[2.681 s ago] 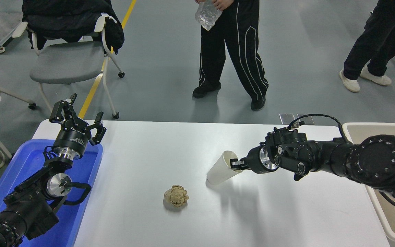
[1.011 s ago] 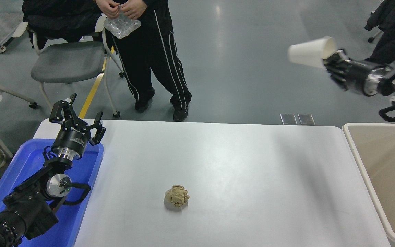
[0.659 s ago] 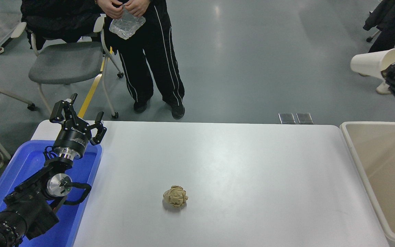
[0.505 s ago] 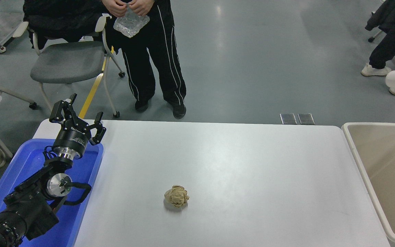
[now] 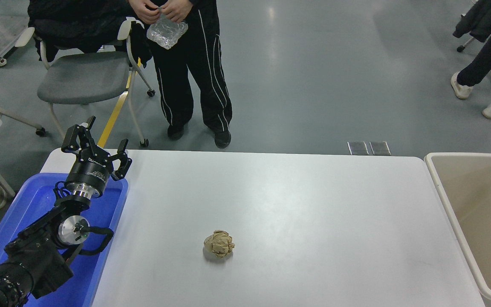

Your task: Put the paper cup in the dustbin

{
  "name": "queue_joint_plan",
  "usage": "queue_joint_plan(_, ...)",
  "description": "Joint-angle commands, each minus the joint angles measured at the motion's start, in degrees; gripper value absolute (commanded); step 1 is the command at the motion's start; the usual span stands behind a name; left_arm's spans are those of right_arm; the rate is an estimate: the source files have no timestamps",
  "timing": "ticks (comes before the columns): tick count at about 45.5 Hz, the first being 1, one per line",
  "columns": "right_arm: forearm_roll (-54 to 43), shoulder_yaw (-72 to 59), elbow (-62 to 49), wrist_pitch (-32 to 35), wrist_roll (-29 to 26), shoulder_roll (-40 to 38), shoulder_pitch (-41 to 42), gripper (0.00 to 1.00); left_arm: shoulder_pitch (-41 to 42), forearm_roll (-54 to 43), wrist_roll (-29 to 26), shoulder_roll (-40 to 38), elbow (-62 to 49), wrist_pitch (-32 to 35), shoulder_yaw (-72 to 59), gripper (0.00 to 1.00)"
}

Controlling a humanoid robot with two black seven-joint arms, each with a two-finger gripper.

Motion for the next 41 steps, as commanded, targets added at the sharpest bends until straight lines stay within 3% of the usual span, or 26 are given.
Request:
queue_joint_plan(1,-1.78,-0.46,0.30,-0.37,-1.36,3.69,-5.93,0.00,0.00,0.00,-0.01,0.00,0.00,0.00,0.00,1.00)
queue_joint_plan(31,-3.28,-0.20,1.09,-0.89,-1.28,9.32,-6.37,0.00,0.00,0.00,-0.01,0.00,0.00,0.00,0.00,1.00)
queue_joint_plan(37,-3.19,0.25,0.74,-1.33,-1.01,9.32,-4.97,0.62,0.00,0.00,-0.01,0.00,0.00,0.00,0.00,1.00)
queue_joint_plan(41,-3.19,0.42,0.73,-2.56,-1.01,9.32,-3.82,0.85,0.00,0.00,-0.01,0.00,0.00,0.00,0.00,1.00)
